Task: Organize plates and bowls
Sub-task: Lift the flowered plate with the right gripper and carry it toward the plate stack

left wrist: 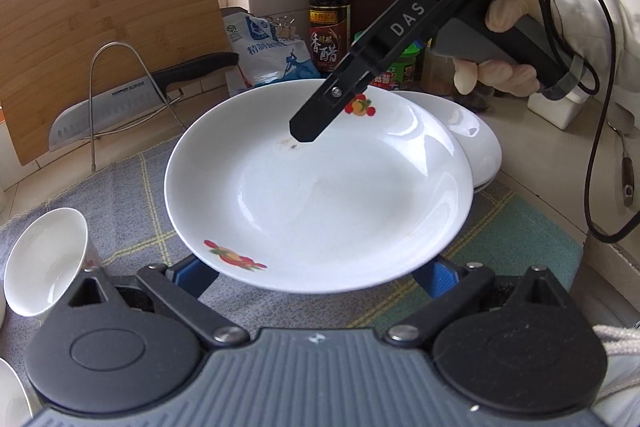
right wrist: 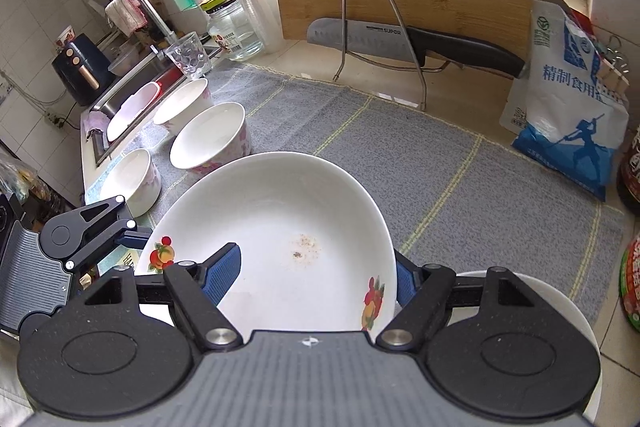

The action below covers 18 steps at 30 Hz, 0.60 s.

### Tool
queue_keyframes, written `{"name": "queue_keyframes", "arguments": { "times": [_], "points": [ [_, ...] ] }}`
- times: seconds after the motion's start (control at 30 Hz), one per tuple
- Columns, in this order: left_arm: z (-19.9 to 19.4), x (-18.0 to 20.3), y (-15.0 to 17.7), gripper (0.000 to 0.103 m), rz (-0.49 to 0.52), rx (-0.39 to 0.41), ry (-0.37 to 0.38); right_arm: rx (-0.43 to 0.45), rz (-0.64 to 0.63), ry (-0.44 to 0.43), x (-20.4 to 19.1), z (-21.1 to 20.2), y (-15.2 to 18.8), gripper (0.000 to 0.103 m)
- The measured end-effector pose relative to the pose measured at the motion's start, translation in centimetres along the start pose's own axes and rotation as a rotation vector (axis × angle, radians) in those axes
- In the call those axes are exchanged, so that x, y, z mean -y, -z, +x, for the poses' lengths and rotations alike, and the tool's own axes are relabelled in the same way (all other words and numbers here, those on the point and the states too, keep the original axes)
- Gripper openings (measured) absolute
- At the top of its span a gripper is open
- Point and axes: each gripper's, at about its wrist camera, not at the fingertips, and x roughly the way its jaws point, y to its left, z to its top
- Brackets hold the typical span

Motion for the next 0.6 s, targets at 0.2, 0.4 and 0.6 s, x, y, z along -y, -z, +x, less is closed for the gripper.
{"name": "queue_keyframes", "arguments": {
  "times": [0.2, 0.4, 0.6],
  "points": [
    [0.3, 1.4, -0.6, 0.101, 0.040, 0.009, 0.038, 0.022, 0.038, 0.037, 0.7, -1.6, 1.8, 0.081],
    [1.5, 2.5, -1.2, 0.101, 0.076, 0.007, 0.078, 0.044, 0.074, 0.070, 1.8, -3.3, 3.4, 0.081],
    [3.0, 3.5, -2.0, 0.101, 0.104, 0.001, 0.120, 0.056, 0.122, 0.100, 3.5, -4.4, 4.7, 0.081]
  ]
}}
